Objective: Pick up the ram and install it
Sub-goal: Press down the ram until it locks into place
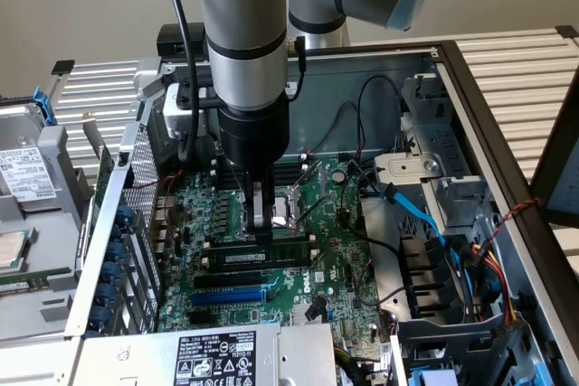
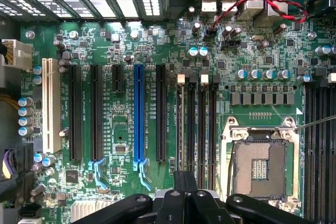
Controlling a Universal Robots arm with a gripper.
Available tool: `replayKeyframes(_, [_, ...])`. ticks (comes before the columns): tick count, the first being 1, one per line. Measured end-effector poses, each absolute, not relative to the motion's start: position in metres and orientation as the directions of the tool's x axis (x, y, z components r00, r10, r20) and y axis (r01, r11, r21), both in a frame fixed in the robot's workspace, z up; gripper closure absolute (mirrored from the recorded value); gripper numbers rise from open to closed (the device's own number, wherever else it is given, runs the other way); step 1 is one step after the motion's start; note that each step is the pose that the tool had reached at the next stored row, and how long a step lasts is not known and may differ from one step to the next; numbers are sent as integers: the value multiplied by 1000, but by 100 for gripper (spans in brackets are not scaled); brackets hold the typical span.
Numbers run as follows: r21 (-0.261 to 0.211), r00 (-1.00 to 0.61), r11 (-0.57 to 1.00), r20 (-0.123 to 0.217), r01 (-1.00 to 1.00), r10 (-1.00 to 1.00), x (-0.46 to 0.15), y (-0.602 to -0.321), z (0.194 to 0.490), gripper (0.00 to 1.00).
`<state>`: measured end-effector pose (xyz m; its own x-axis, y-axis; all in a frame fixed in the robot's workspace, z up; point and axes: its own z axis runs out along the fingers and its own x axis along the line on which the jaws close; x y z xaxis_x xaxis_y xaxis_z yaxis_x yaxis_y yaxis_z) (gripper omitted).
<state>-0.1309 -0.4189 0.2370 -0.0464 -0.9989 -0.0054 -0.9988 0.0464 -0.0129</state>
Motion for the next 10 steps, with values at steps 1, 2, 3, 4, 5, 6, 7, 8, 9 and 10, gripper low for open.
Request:
replayKeyframes(1, [-13, -46, 46, -5, -999, -999, -131, -419, 237, 89])
replayKeyframes(2, [-13, -46, 46, -5, -999, -999, -131, -419, 237, 89])
replayKeyframes(3, [-13, -46, 46, -6, -999, -999, -130, -419, 236, 89])
replayKeyframes(4, [-13, -46, 46, -6, -999, -999, -130, -419, 235, 89])
replayKeyframes(5, [-13, -46, 46, -6, -999, -999, -130, -420, 235, 89])
replayKeyframes(6, [-13, -46, 46, -5, -999, -999, -130, -420, 235, 89])
replayKeyframes(7, [-13, -46, 46, -5, -999, -999, -130, -420, 235, 89])
replayKeyframes(8, [-13, -46, 46, -5, -999, -999, -130, -420, 235, 89])
replayKeyframes(9, [-13, -46, 46, -5, -999, -999, -130, -420, 235, 89])
replayKeyframes(10, [-13, -47, 47, -5, -999, -999, -130, -420, 235, 89])
